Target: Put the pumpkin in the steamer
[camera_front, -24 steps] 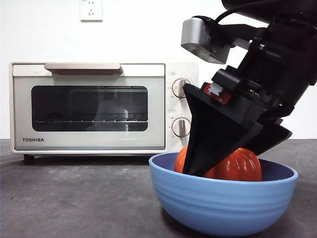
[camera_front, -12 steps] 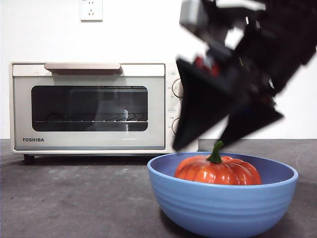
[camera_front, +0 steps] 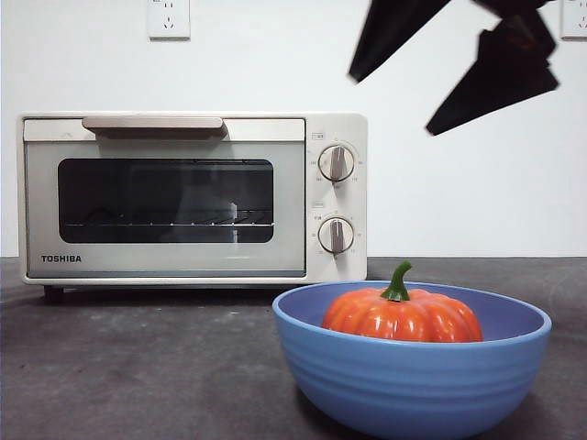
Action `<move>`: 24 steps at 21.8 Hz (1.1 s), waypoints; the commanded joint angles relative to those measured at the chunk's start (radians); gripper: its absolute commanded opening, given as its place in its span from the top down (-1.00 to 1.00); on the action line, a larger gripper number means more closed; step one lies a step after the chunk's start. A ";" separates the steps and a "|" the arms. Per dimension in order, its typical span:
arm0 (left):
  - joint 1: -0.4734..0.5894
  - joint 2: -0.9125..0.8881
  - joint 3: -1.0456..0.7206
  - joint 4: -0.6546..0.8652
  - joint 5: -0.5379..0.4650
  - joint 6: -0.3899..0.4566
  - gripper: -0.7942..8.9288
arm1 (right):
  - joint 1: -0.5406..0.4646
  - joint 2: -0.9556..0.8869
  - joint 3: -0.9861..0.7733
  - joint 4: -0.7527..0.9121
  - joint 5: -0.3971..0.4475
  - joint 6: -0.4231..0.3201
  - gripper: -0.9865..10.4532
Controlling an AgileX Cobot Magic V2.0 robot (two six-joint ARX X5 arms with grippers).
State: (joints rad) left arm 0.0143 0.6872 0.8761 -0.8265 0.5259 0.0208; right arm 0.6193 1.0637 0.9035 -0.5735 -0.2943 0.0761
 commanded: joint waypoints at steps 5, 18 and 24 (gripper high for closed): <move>-0.003 0.005 0.019 0.009 0.004 0.017 0.81 | -0.196 -0.061 0.012 -0.055 -0.233 0.003 -0.13; -0.026 0.049 0.022 0.195 0.003 -0.066 0.81 | -0.217 -0.066 0.012 -0.123 -0.230 -0.039 -0.13; -0.100 0.232 0.100 0.335 -0.051 -0.078 0.81 | -0.217 -0.066 0.012 -0.123 -0.230 -0.038 -0.13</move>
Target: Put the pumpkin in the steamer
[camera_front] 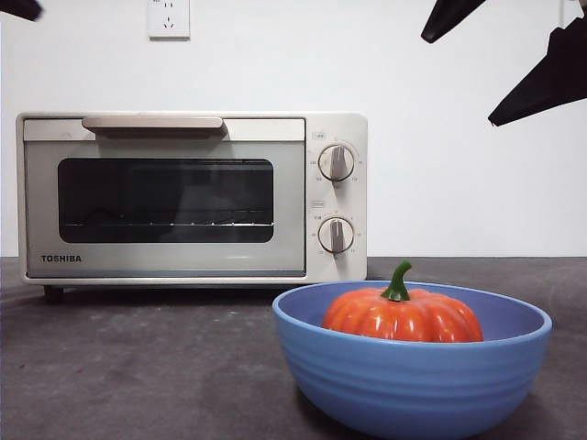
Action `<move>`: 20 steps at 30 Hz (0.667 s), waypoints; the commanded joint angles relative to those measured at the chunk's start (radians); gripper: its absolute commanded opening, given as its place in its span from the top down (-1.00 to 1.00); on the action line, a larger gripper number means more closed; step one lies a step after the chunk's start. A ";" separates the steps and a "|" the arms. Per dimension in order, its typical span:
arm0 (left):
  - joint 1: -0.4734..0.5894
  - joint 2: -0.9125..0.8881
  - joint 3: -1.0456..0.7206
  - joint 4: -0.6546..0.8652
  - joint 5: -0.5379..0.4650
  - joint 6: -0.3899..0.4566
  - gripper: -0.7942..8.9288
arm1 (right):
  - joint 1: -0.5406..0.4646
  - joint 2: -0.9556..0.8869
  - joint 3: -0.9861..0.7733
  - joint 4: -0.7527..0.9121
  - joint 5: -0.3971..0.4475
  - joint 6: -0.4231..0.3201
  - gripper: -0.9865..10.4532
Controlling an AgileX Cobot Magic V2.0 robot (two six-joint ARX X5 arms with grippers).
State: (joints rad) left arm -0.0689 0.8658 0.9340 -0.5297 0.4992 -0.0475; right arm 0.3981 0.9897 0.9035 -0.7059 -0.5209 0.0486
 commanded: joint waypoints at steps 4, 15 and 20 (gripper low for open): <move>-0.054 0.176 0.102 0.089 -0.056 -0.006 0.81 | 0.005 0.008 0.012 0.009 -0.003 -0.011 -0.13; -0.123 0.414 0.174 0.193 -0.098 0.025 0.81 | 0.005 0.008 0.012 0.009 -0.003 -0.008 -0.13; -0.143 0.457 0.174 0.222 -0.116 0.048 0.81 | 0.005 0.008 0.012 0.009 -0.003 -0.008 -0.13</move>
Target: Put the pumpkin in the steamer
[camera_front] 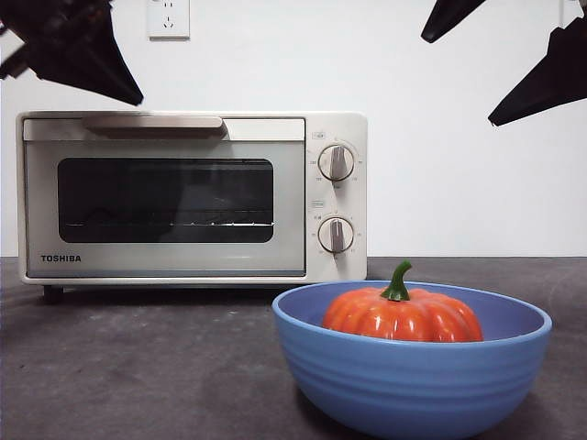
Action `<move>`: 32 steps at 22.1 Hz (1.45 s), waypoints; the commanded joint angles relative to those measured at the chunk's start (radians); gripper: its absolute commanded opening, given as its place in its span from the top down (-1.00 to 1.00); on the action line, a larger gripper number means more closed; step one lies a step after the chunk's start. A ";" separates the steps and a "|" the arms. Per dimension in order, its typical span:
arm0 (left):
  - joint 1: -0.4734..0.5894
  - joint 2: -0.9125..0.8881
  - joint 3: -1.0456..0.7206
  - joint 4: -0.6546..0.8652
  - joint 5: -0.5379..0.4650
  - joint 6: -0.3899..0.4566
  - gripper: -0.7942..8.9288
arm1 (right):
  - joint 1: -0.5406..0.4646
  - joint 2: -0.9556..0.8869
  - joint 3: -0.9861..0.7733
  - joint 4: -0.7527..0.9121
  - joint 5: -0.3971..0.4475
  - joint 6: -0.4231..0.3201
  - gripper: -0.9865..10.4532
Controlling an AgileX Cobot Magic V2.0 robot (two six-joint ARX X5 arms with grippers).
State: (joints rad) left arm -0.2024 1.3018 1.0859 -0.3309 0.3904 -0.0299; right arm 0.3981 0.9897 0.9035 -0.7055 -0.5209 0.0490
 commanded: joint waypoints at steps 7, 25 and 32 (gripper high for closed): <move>-0.023 0.060 0.022 0.034 -0.034 0.062 0.81 | 0.005 0.008 0.012 0.008 -0.003 -0.008 -0.13; -0.095 0.079 0.022 -0.251 -0.047 0.075 0.81 | 0.005 0.008 0.012 0.002 -0.004 -0.009 -0.13; -0.123 0.079 0.022 -0.415 -0.047 0.074 0.81 | 0.005 0.008 0.012 0.003 -0.003 -0.009 -0.13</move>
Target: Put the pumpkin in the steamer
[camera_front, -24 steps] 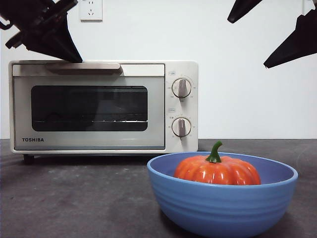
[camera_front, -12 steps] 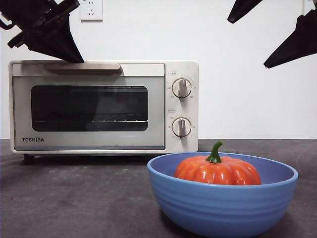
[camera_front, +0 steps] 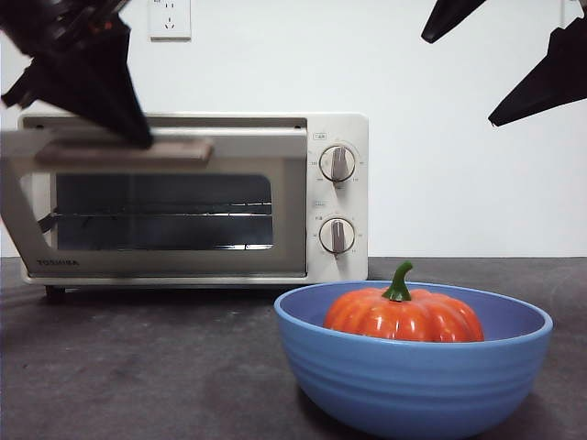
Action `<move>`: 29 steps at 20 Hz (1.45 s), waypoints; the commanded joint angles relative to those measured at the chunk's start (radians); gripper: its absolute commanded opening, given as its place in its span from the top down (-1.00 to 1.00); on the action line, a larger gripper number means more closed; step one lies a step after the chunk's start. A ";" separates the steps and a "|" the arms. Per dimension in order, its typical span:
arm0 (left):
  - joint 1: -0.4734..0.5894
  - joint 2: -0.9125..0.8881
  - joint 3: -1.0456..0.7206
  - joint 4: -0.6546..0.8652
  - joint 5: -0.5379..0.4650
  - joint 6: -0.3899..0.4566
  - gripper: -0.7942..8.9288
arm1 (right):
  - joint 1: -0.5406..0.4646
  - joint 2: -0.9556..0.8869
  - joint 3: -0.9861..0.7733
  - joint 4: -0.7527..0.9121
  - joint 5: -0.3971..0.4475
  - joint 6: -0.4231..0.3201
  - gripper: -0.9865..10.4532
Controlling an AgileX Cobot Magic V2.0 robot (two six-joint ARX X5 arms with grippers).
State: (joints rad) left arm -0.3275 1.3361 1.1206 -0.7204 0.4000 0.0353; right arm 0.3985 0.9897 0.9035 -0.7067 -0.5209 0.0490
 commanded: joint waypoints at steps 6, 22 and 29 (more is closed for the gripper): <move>-0.020 0.044 -0.013 -0.145 -0.056 0.009 0.81 | 0.005 0.008 0.012 0.004 -0.003 -0.009 -0.13; -0.019 0.037 -0.013 -0.207 -0.056 0.006 0.81 | 0.005 0.008 0.012 -0.010 -0.003 -0.004 -0.13; -0.011 -0.168 -0.013 -0.140 -0.056 0.005 0.81 | 0.005 0.010 0.012 -0.053 0.041 -0.004 -0.13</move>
State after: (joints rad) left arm -0.3378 1.1660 1.0981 -0.8684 0.3431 0.0353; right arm 0.3985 0.9897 0.9035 -0.7620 -0.4812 0.0490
